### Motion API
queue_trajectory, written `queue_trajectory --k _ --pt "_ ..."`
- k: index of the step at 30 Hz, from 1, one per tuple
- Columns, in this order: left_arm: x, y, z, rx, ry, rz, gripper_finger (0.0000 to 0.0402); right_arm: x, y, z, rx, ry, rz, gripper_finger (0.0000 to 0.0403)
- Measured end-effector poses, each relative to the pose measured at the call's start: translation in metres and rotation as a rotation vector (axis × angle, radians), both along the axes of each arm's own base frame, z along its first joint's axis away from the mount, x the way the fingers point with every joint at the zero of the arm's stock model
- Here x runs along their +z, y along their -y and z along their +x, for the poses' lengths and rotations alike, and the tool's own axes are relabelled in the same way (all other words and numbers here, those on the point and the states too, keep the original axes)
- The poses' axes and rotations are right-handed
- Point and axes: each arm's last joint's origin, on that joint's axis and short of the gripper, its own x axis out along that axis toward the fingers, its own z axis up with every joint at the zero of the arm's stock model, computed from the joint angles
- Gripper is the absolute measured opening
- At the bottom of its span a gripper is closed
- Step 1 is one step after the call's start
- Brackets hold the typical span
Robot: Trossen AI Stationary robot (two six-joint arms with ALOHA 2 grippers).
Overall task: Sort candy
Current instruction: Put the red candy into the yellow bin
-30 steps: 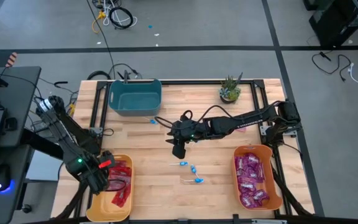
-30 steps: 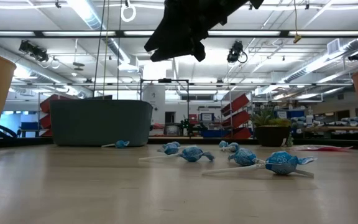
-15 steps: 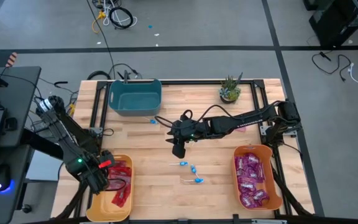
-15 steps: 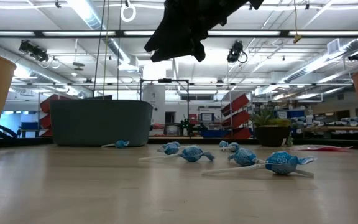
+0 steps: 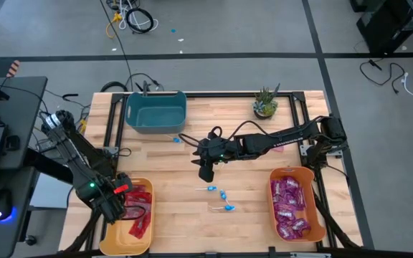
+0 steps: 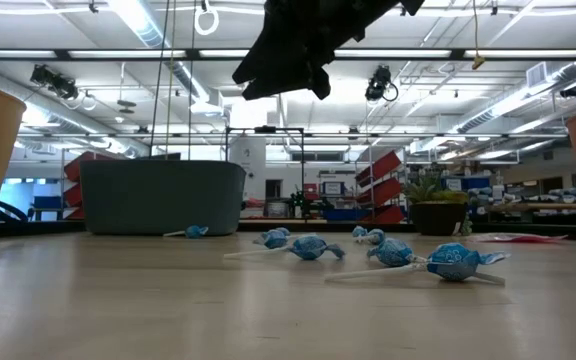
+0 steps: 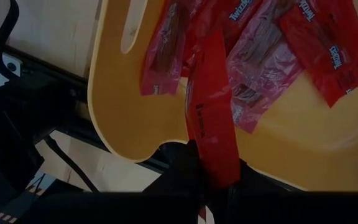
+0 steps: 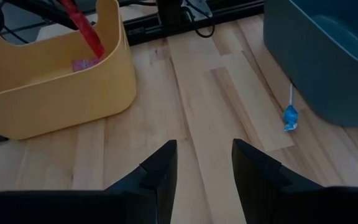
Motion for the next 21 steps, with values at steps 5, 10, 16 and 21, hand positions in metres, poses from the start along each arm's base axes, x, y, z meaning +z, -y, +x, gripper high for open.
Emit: queue_trajectory --k 5,10,16,21 --pt "0.0 -0.0001 0.0002 -0.001 0.006 0.004 0.0022 0.0 0.0 0.0 0.0 0.0 0.0 0.0139" --pt "0.0 -0.0001 0.0002 -0.001 0.008 0.005 0.0022 0.0 0.0 0.0 0.0 0.0 0.0 0.0139" --pt "0.0 -0.0002 0.0003 -0.001 0.009 0.006 0.0022 0.0 0.0 0.0 0.0 0.0 0.0 0.0139" --pt "0.0 -0.0002 0.0003 0.003 0.01 0.007 0.0022 0.0 0.0 0.0 0.0 0.0 0.0 0.0139"
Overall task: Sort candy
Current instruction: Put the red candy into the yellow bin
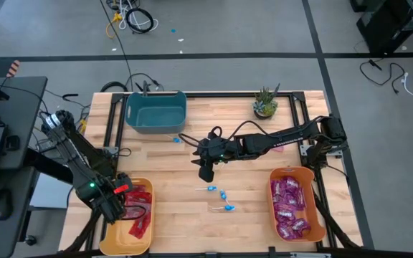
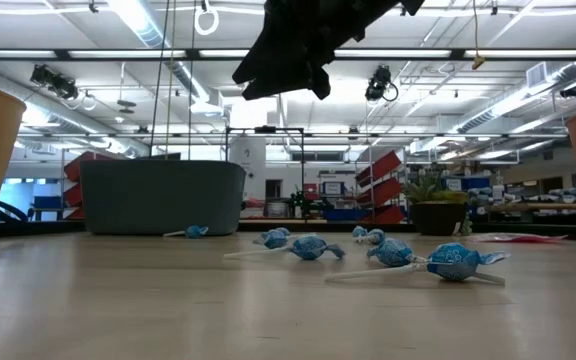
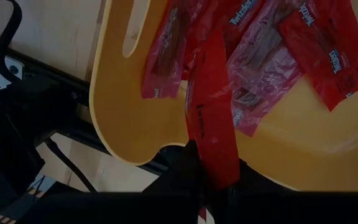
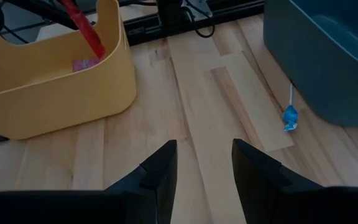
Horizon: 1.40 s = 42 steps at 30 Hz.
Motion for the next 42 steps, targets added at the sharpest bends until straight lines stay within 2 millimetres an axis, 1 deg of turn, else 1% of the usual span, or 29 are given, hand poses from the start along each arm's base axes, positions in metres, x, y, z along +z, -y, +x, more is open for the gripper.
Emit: queue_trajectory --k 8,18,22,34,39,42 --pt "0.0 0.0 0.0 0.002 0.0 0.0 0.0024 0.0 0.0 0.0 0.0 0.0 0.0 0.0139" --pt "0.0 -0.0003 0.0001 0.002 0.006 0.008 0.0066 0.0 0.0 0.0 0.0 0.0 -0.001 0.0139" --pt "0.0 -0.0006 0.0004 0.001 0.016 0.015 0.0077 0.0 0.0 0.0 -0.001 0.0 -0.001 0.0139" --pt "0.0 -0.0005 0.0005 0.008 0.018 0.015 0.0079 0.0 0.0003 0.0 0.0 0.0 -0.008 0.0139" --pt "-0.0001 0.0011 0.0014 0.023 0.023 -0.004 0.0079 0.0 -0.0003 -0.0001 0.032 -0.004 -0.052 0.0139" --pt "0.0002 0.0022 0.0012 0.024 0.003 -0.028 0.0079 0.0 -0.0041 -0.0004 0.068 -0.006 -0.091 0.0139"
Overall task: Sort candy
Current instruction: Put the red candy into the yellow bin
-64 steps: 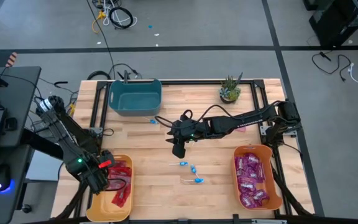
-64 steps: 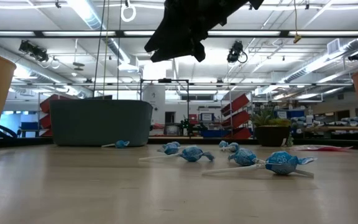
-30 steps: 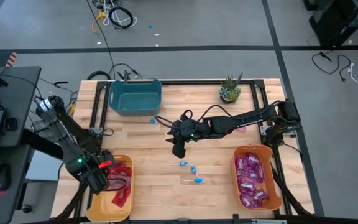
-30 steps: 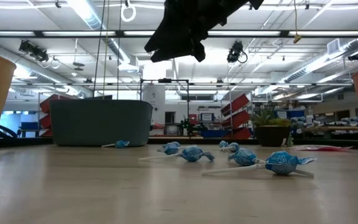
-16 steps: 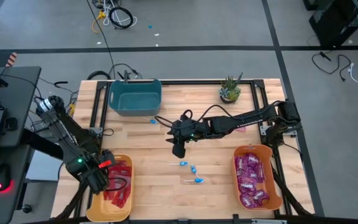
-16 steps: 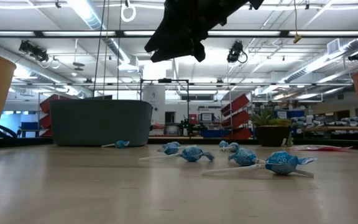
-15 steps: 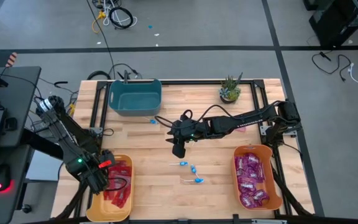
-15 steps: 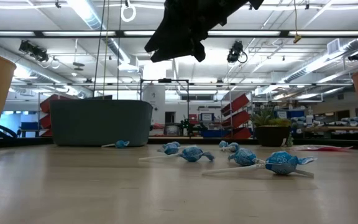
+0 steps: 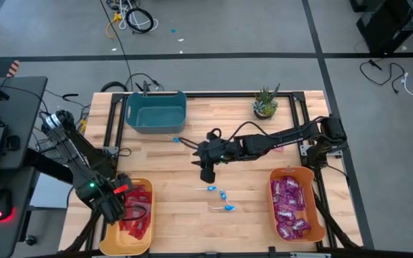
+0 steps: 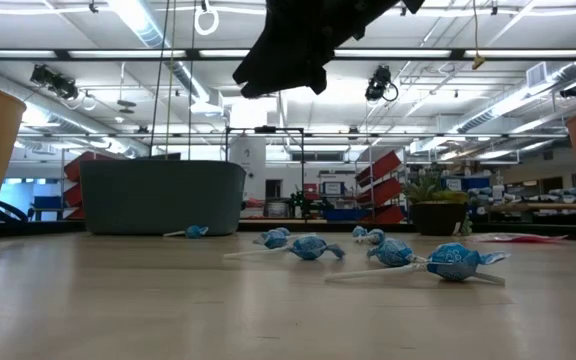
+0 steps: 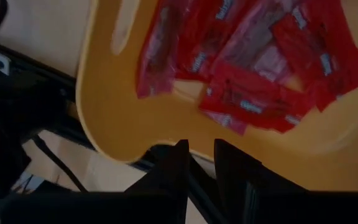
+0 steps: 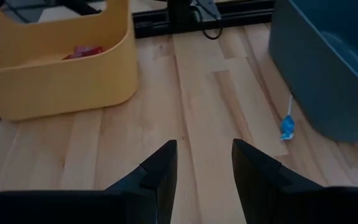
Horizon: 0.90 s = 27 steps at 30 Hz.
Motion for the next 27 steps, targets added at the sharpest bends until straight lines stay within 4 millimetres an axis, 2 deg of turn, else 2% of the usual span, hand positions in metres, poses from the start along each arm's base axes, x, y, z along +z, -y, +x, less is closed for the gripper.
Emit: queue_trajectory --k 12,19,27 --pt "0.002 0.008 0.005 -0.047 0.051 -0.097 0.0078 0.0 -0.006 -0.001 0.065 -0.004 -0.068 0.0139" --pt "0.026 0.013 0.011 -0.066 0.159 -0.142 0.0078 0.002 -0.007 -0.006 0.078 -0.034 -0.079 0.0139" --pt "0.045 0.013 0.017 -0.201 0.344 -0.076 0.0078 0.028 -0.014 -0.032 0.128 -0.074 -0.113 0.0139"
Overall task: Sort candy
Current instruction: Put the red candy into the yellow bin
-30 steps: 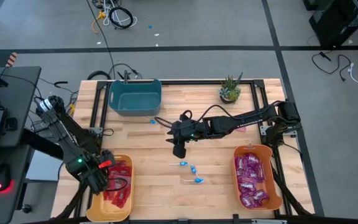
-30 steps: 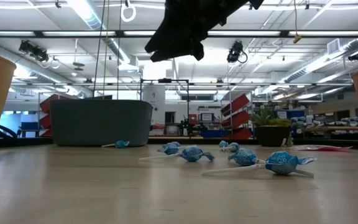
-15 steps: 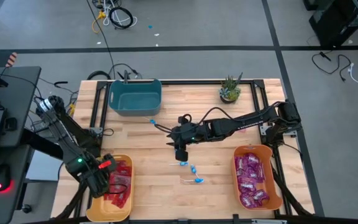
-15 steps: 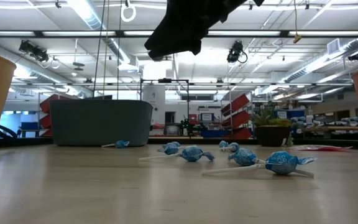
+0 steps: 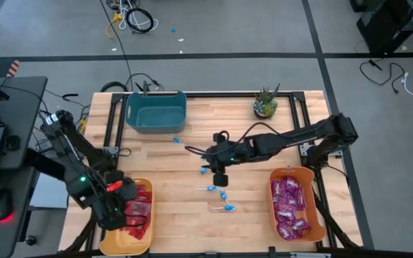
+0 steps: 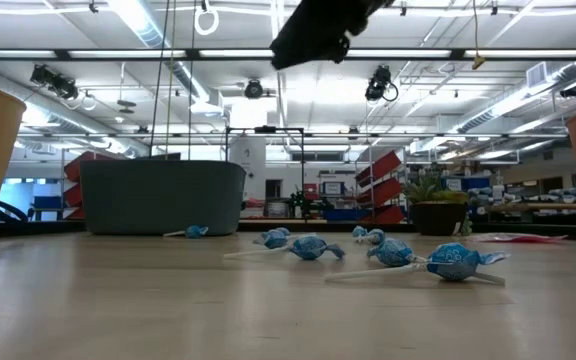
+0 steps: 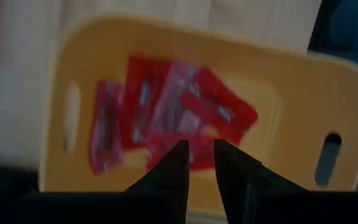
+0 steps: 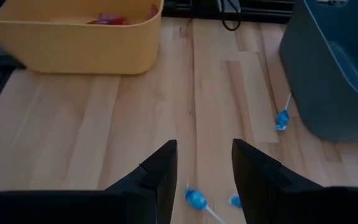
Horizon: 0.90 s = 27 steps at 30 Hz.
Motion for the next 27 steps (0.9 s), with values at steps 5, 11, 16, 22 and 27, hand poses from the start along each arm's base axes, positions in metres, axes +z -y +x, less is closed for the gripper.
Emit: queue_trajectory --k 5,11,16,22,27 --pt "0.003 -0.003 0.004 -0.112 0.135 0.138 0.0078 0.015 -0.001 -0.018 0.013 -0.03 -0.009 0.0139" --pt "0.005 -0.013 0.015 -0.214 0.285 0.368 0.0078 0.023 0.009 -0.04 -0.114 -0.118 -0.08 0.0139" --pt "0.006 -0.022 0.023 -0.249 0.305 0.467 0.0078 0.018 0.022 -0.053 -0.28 -0.233 -0.1 0.0139" --pt "0.008 -0.034 0.032 -0.268 0.323 0.625 0.0078 0.008 0.038 -0.067 -0.473 -0.38 -0.073 0.0139" --pt "0.01 -0.05 0.041 -0.259 0.309 0.707 0.0078 0.003 0.057 -0.079 -0.633 -0.489 -0.026 0.0139"
